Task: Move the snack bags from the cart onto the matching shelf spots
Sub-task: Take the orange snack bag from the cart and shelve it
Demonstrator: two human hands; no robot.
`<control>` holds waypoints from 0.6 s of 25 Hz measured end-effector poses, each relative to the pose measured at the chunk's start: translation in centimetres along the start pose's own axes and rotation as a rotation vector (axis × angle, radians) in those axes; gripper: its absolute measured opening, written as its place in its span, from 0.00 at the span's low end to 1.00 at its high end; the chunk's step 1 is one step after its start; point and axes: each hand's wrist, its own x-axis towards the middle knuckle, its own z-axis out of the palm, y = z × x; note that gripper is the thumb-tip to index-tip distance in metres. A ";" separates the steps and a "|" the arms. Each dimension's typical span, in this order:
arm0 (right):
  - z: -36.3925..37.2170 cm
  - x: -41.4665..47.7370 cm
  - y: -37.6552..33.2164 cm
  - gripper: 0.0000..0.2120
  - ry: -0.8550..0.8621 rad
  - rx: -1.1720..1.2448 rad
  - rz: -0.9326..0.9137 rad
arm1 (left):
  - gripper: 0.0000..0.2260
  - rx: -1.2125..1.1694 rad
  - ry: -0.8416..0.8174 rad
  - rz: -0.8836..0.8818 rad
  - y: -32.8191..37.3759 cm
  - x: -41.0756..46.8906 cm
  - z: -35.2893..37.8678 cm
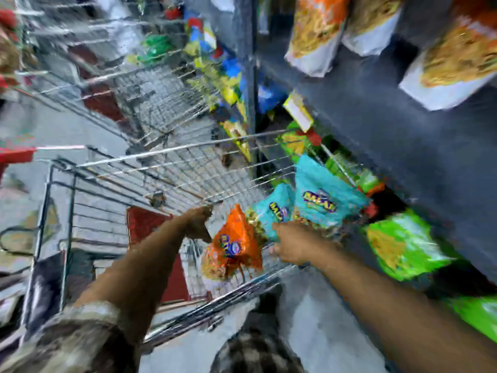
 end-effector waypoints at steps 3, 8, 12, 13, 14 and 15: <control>2.3 5.8 -1.1 0.15 -0.464 -0.015 -0.057 | 0.33 -0.089 -0.238 0.001 -2.6 2.0 4.6; 4.9 9.9 -0.9 0.20 -0.835 0.077 -0.101 | 0.11 -0.478 -0.151 -0.039 -5.2 5.3 9.2; 6.1 10.6 -1.3 0.15 -0.897 0.131 -0.146 | 0.11 -0.711 -0.097 -0.130 -6.7 4.9 9.7; 6.2 10.6 -1.1 0.15 -0.879 0.135 -0.148 | 0.13 -0.760 -0.060 -0.156 -6.9 4.6 9.4; 6.2 10.4 -0.8 0.19 -0.854 0.133 -0.144 | 0.15 -0.812 -0.028 -0.182 -6.9 4.0 8.8; 6.0 10.1 -0.5 0.24 -0.816 0.155 -0.134 | 0.16 -0.883 -0.004 -0.199 -6.7 3.5 8.1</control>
